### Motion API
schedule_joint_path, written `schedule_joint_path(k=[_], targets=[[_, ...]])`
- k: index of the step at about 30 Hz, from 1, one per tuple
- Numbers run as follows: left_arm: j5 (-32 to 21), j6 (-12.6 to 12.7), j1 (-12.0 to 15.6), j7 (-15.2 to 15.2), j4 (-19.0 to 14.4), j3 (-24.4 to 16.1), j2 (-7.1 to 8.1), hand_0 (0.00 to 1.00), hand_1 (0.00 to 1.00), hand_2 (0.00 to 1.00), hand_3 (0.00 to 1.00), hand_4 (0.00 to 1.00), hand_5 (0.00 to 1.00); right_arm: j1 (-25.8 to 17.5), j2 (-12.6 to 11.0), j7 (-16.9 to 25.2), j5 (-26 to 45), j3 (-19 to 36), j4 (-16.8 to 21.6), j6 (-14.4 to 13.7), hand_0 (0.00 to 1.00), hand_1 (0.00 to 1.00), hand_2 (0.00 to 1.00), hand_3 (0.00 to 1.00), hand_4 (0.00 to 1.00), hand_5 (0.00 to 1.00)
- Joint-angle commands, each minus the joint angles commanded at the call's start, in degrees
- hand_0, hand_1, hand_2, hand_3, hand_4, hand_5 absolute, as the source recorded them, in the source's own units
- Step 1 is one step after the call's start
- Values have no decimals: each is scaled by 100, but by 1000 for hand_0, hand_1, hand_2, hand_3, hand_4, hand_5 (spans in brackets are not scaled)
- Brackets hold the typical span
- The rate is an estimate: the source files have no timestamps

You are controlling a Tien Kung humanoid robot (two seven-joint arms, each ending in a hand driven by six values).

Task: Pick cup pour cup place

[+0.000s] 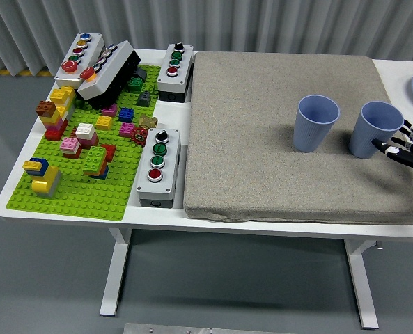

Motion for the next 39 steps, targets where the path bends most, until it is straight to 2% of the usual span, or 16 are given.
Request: schedule_joint_path(k=[10, 18, 23, 27, 28, 33, 34, 39], targets=[[-16, 0, -22, -13, 10, 21, 53, 880, 848, 912, 795, 627, 906, 222, -243, -268, -39, 155, 477, 19, 930, 927, 998, 998, 896, 483], [29, 3, -44, -6, 11, 2, 90, 880, 849, 912, 794, 627, 907, 541, -439, -278, 94, 158, 594, 26, 932, 927, 998, 998, 894, 492], [23, 9, -28, -5, 7, 0, 81, 881, 850, 912, 795, 627, 905, 686, -399, -133, 308, 67, 317, -59, 920, 907, 998, 998, 893, 496], [26, 15, -20, -2, -1, 5, 69, 881, 850, 912, 795, 627, 905, 842, -292, 170, 881, 66, -3, -437, 920, 907, 998, 998, 893, 496], [31, 14, -22, -1, -4, 8, 65, 880, 848, 912, 795, 628, 906, 900, -232, 261, 1077, 111, -112, -575, 831, 775, 814, 822, 868, 998], [53, 11, -24, 7, -13, 1, 52, 880, 848, 912, 795, 628, 906, 1030, 18, 762, 2106, 354, -456, -911, 831, 775, 814, 822, 868, 998], [45, 12, -25, 5, -14, 8, 49, 881, 849, 912, 795, 628, 906, 1031, 60, 800, 2187, 393, -493, -924, 806, 747, 778, 806, 879, 998], [40, 12, -23, 5, -17, 14, 37, 881, 849, 912, 795, 628, 906, 997, 202, 777, 2137, 406, -569, -901, 806, 747, 778, 806, 879, 998]])
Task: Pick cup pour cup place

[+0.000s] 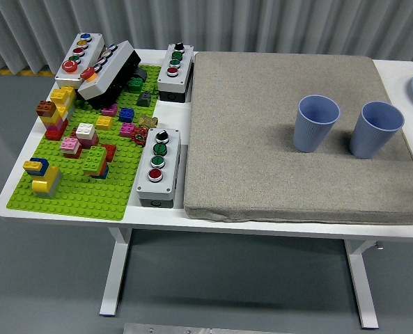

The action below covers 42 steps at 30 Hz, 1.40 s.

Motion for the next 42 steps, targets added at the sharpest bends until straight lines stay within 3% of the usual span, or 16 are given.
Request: schedule_joint_path(k=[13, 42], targets=[[13, -7, -13, -3, 4, -9, -18, 879, 849, 908, 793, 628, 904, -18, 172, 11, -488, 116, 20, -84, 824, 761, 800, 826, 867, 998], [-279, 28, 36, -108, 16, 162, -29, 879, 850, 910, 793, 629, 901, -85, 172, -7, -537, 148, 139, -75, 827, 763, 802, 831, 861, 998]])
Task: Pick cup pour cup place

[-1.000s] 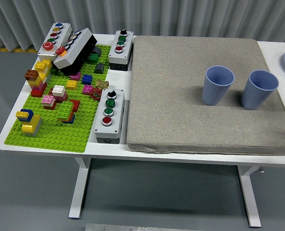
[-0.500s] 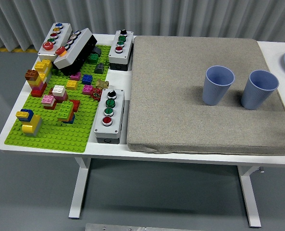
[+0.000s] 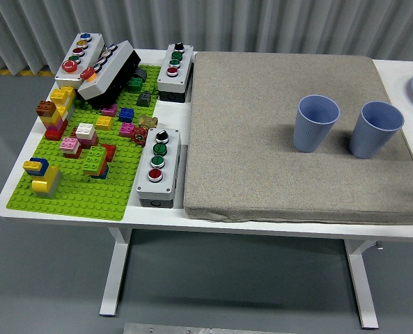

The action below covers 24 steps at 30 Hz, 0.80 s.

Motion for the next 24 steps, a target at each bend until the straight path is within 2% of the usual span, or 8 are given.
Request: schedule_joint_path(k=[24], targets=[[-101, -6, -21, -10, -14, 102, -9, 878, 854, 914, 795, 631, 905, 16, -12, -2, -22, 63, 83, 0, 829, 765, 804, 830, 871, 998]])
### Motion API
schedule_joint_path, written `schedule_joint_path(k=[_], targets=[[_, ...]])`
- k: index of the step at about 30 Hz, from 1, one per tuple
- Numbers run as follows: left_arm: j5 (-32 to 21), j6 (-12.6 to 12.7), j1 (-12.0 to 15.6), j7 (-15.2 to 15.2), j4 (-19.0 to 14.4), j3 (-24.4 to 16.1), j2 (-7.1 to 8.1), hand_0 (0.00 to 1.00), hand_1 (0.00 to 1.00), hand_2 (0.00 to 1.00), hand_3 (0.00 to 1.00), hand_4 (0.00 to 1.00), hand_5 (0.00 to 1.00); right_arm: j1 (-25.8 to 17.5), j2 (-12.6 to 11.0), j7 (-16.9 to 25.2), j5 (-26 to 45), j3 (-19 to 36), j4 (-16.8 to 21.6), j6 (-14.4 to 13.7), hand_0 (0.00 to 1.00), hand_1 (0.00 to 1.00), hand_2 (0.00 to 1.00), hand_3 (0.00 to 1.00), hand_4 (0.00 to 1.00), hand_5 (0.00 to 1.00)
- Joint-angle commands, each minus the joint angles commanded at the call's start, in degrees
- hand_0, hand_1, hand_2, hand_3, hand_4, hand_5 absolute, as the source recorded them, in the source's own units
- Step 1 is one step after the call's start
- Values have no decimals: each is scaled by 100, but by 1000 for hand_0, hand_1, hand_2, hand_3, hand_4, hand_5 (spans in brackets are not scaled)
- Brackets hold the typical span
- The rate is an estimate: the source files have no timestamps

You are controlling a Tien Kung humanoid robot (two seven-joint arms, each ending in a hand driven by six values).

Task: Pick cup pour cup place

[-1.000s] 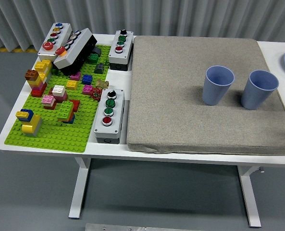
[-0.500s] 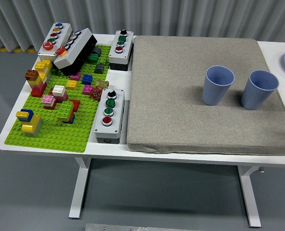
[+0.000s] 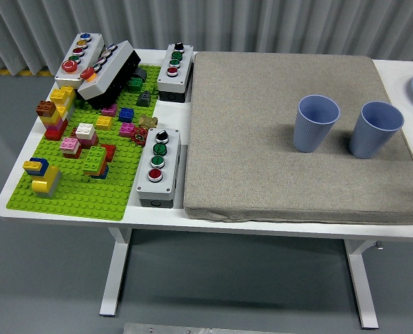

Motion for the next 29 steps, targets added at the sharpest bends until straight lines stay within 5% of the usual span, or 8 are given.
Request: schedule_joint_path(k=[29], targets=[[38, -12, 10, 10, -6, -16, 6, 879, 851, 917, 797, 632, 910, -27, -8, -10, -53, 5, 83, 4, 833, 767, 804, 828, 862, 998]])
